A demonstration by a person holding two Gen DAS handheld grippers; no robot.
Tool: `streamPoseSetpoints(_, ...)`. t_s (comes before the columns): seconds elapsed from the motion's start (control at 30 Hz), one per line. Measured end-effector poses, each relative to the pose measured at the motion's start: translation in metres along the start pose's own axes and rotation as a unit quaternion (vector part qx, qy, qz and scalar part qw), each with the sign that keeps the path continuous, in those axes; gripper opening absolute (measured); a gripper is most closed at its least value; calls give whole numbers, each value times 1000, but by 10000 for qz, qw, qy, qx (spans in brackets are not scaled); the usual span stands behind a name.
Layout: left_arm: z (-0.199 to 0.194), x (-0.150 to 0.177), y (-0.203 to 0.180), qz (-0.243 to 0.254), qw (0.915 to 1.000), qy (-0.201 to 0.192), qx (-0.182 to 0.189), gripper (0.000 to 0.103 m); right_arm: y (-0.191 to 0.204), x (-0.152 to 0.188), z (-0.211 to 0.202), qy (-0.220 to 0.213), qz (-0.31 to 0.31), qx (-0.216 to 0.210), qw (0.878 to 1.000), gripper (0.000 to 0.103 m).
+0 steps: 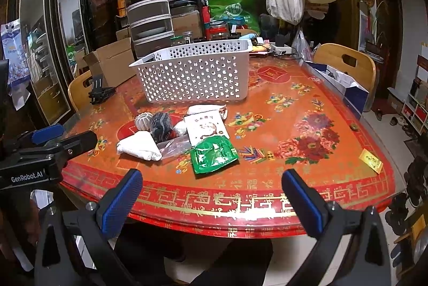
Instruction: Organize soft objects
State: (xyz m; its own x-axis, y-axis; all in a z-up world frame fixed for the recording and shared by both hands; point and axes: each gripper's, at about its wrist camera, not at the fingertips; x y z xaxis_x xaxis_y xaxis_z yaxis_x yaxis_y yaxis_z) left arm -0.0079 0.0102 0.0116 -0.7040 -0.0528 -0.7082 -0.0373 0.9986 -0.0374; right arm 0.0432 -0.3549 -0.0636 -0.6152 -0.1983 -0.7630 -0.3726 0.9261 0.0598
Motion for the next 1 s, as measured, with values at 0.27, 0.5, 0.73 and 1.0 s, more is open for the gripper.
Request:
streamPoseSetpoints(0.27,0,-1,1,-8,10000,43,31,103,1,1,2,26,14,-12,10000,103)
streamPoseSetpoints(0.5,1,-1,1,-12,10000,50,28,103,0,0,4,79,20,-4,10000,103)
streamPoseSetpoints(0.73,10,-3,13,-75,10000,56,-20,103,-6,0,14,51,136,135,9998,103)
streamPoseSetpoints(1.0,66,-9,41,-17,9976,688,71,103,-14,2,62,297,-30,300,9991,103)
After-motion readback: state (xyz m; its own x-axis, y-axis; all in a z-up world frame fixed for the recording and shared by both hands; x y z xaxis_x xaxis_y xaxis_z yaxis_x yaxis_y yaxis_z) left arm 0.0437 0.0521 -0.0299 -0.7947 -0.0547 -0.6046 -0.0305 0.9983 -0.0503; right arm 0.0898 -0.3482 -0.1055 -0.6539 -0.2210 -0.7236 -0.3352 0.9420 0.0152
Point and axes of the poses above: each gripper's, at about its wrist camera, not at the fingertips, and z roughly the way its jaws point, y to its left, x to its underside, and after that the axes turned 7 degrees about y, right-handed
